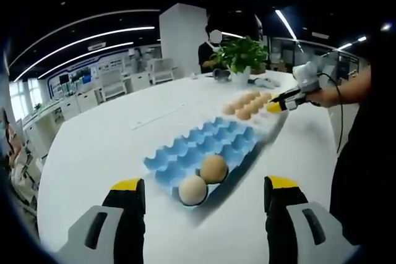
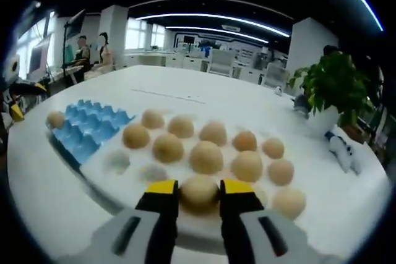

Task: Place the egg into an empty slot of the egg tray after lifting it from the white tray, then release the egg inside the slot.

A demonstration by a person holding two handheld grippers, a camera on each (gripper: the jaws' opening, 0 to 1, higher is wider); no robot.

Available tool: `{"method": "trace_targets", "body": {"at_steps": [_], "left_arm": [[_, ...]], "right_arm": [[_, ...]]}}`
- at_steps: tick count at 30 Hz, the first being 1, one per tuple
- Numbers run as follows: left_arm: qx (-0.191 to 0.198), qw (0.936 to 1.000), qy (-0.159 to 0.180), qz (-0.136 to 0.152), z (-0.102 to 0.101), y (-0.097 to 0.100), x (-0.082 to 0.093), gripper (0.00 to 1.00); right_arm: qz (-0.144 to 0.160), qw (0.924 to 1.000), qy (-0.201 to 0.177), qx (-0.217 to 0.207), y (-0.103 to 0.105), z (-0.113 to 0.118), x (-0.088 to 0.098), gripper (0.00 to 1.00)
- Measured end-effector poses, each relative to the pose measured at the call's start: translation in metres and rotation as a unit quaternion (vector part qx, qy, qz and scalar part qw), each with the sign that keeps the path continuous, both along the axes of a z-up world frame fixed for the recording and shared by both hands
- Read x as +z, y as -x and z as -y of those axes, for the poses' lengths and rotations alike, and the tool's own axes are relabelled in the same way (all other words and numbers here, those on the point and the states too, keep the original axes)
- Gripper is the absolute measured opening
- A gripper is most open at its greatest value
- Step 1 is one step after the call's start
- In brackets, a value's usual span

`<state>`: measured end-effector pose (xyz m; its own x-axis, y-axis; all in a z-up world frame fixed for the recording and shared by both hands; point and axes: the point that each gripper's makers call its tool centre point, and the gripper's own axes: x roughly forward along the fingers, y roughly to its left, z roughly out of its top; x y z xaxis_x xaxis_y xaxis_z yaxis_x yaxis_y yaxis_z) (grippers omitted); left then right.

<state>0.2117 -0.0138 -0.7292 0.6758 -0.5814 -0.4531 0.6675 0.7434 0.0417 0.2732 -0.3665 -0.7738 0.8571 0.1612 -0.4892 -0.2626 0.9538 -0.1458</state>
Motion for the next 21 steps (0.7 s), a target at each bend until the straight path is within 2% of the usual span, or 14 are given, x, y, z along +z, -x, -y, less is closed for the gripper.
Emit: {"method": "trace_targets", "body": {"at_steps": [5,13,15,18,21], "left_arm": [[0.001,1.0000,0.001,0.000,0.001,0.001,0.001,0.78],[-0.001,1.0000,0.001,0.000,0.002,-0.001,0.002,0.78],[-0.001,1.0000,0.001,-0.002,0.003,-0.001,0.001,0.78],[-0.004,1.0000,0.003,-0.002,0.005,0.000,0.002,0.78],[-0.006,1.0000,0.003,-0.001,0.006,0.000,0.002,0.77]], "right_arm": [[0.016,0.9999,0.000,-0.004,0.005,0.000,0.010,0.24],[0.024,0.9997,0.002,0.000,0.006,0.000,0.020,0.24],[0.019,0.9997,0.016,0.006,0.007,0.001,0.016,0.24],[0.018,0.9997,0.016,0.009,0.005,0.001,0.015,0.24],[0.005,0.9985,0.044,0.033,0.003,-0.005,0.008,0.25]]}}
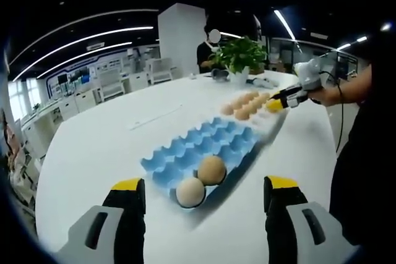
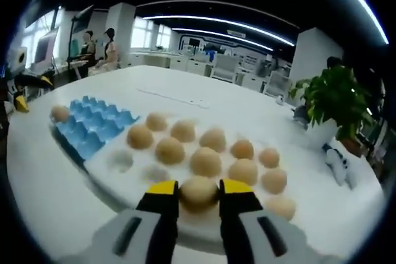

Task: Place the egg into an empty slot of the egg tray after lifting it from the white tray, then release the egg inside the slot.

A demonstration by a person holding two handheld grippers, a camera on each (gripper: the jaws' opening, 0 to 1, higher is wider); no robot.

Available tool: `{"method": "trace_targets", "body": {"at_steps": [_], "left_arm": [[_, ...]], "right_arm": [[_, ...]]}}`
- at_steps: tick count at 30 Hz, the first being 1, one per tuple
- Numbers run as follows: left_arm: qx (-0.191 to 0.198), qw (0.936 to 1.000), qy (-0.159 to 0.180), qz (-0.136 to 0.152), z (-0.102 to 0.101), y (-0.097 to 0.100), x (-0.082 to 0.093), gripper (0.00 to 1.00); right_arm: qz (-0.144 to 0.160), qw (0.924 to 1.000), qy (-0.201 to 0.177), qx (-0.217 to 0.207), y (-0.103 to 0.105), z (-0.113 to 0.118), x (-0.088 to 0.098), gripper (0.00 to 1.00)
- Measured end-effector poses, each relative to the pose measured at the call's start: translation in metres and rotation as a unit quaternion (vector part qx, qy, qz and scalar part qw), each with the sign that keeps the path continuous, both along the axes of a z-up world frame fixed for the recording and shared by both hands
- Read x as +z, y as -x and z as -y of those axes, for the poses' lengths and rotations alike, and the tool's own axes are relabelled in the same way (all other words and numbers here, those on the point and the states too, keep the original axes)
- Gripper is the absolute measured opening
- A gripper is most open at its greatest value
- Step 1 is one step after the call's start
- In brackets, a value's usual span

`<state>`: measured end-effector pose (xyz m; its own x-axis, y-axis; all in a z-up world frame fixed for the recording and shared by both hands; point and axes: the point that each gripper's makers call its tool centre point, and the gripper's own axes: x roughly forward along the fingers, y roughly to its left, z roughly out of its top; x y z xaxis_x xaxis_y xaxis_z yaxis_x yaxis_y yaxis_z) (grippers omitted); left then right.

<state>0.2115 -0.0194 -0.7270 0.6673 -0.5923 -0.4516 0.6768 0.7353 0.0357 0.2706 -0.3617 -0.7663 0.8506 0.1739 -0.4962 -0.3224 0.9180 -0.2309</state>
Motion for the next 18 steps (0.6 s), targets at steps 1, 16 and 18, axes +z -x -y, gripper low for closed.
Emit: {"method": "trace_targets", "body": {"at_steps": [1,16,18], "left_arm": [[0.000,1.0000,0.000,0.000,0.000,0.000,0.000,0.77],[-0.001,1.0000,-0.002,-0.002,0.001,0.000,0.000,0.77],[0.000,1.0000,-0.002,-0.002,0.001,0.000,0.000,0.77]], "right_arm": [[-0.004,1.0000,0.006,0.004,-0.001,-0.001,-0.002,0.25],[-0.053,0.9973,-0.050,0.005,0.004,0.002,-0.010,0.27],[-0.044,0.9979,-0.047,0.005,0.002,0.004,-0.010,0.25]]}}
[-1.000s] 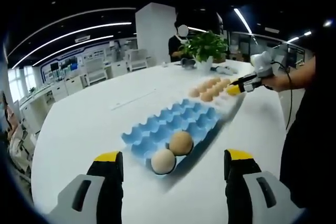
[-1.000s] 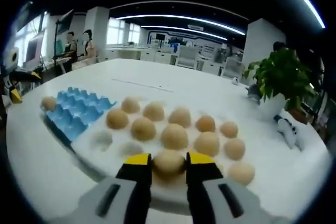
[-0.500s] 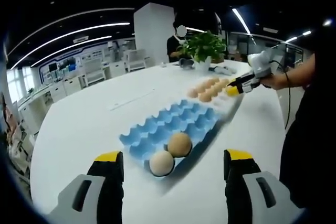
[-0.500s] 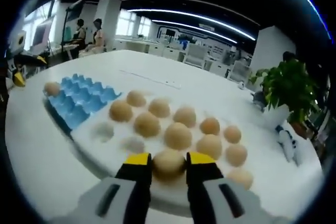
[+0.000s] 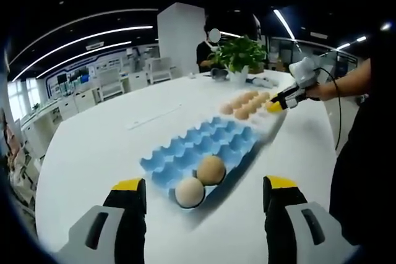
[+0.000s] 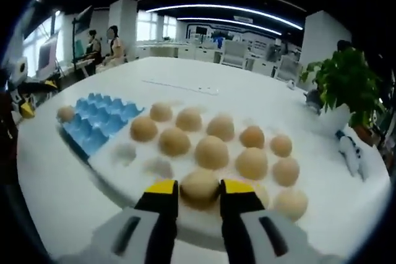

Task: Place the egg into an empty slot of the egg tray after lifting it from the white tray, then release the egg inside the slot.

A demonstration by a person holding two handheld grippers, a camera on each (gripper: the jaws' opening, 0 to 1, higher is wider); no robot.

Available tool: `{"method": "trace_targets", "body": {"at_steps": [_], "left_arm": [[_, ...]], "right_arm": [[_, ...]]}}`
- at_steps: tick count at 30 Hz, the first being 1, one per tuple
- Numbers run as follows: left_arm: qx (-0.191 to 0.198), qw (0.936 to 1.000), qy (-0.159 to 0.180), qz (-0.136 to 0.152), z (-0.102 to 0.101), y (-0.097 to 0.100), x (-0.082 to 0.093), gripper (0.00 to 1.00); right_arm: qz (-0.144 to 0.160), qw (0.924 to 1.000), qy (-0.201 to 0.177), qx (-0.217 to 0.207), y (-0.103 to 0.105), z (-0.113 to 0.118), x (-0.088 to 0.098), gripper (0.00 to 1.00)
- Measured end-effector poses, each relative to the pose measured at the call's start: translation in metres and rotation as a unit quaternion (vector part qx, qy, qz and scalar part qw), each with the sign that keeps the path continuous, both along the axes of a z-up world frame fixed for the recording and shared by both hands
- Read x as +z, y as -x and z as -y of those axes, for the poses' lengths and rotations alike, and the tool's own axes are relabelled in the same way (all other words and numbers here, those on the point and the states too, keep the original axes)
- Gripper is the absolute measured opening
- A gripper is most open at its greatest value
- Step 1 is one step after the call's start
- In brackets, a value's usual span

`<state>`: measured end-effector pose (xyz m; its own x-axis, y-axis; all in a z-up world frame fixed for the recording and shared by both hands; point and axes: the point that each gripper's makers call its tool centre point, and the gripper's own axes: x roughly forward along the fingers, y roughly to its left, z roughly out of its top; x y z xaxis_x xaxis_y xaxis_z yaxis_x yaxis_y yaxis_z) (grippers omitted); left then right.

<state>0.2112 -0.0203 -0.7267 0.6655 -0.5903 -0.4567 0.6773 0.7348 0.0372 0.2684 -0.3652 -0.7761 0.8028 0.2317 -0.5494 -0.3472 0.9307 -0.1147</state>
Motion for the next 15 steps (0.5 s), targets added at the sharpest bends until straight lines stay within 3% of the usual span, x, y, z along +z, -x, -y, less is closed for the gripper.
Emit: {"method": "trace_targets", "body": {"at_steps": [4,6,9,15], "left_arm": [[0.001,1.0000,-0.001,0.000,-0.002,-0.001,0.000,0.77],[0.002,1.0000,-0.001,0.001,-0.003,-0.002,0.001,0.77],[0.002,1.0000,-0.002,0.002,-0.003,-0.003,0.001,0.77],[-0.002,1.0000,-0.002,0.003,-0.001,-0.004,0.002,0.77]], "right_arm": [[0.008,0.9999,-0.010,-0.008,0.003,0.002,0.005,0.23],[0.037,0.9993,-0.009,-0.005,0.000,0.000,0.017,0.23],[0.052,0.9986,-0.011,-0.001,0.000,-0.005,0.030,0.23],[0.067,0.9966,-0.015,0.046,0.000,-0.037,0.047,0.23]]}}
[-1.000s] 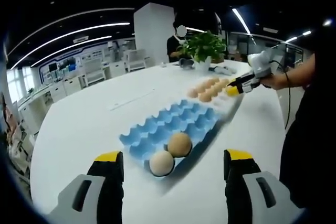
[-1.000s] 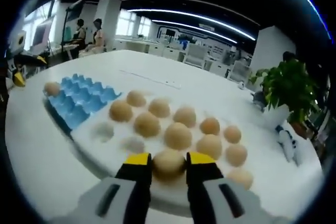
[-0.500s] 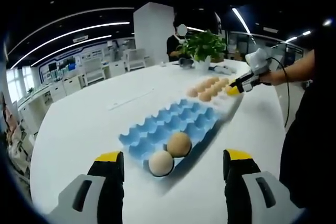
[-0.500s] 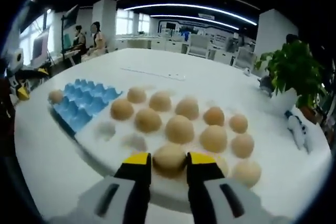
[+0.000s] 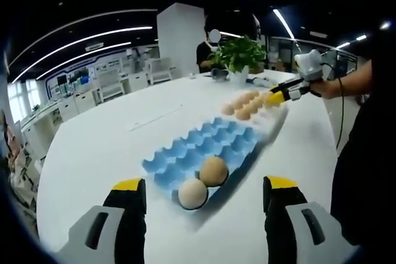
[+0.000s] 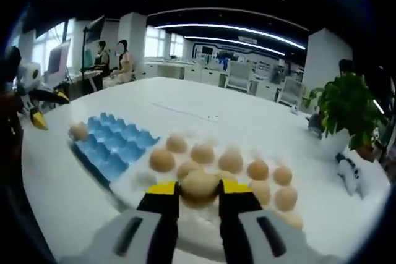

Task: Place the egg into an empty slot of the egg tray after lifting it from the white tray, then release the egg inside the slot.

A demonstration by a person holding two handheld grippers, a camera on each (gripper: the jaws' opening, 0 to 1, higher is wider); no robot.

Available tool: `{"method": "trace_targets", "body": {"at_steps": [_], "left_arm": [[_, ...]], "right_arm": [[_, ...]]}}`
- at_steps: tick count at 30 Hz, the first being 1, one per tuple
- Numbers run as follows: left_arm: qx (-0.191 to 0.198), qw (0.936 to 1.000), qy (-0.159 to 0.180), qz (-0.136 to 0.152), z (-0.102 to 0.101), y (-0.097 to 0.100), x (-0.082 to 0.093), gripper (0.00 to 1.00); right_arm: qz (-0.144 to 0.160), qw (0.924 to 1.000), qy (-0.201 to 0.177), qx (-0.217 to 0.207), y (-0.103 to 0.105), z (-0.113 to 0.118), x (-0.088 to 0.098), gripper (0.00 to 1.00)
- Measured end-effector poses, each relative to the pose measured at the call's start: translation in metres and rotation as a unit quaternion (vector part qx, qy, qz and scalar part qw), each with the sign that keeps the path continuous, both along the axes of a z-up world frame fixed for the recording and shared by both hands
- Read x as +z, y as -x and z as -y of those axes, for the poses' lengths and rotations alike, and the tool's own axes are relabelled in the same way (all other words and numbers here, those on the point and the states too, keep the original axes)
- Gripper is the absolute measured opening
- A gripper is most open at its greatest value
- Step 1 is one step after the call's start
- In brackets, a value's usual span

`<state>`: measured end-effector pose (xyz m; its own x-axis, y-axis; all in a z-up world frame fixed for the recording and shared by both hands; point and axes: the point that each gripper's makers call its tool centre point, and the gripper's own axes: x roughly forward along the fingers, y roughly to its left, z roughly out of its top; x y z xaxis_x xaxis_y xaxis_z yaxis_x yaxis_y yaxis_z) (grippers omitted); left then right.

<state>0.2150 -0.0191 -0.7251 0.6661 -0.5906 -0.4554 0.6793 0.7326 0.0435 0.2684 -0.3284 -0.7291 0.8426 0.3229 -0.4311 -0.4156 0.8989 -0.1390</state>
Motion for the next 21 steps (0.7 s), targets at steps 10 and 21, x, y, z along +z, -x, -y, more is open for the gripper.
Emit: {"method": "trace_targets", "body": {"at_steps": [10,21], "left_arm": [[0.004,1.0000,-0.001,-0.002,-0.003,0.000,-0.001,0.77],[0.002,1.0000,0.001,-0.003,0.000,-0.002,-0.002,0.77]], "right_arm": [[-0.001,0.9969,-0.014,0.078,0.002,-0.059,0.001,0.23],[0.001,0.9868,-0.017,0.161,0.005,-0.128,0.000,0.23]]}}
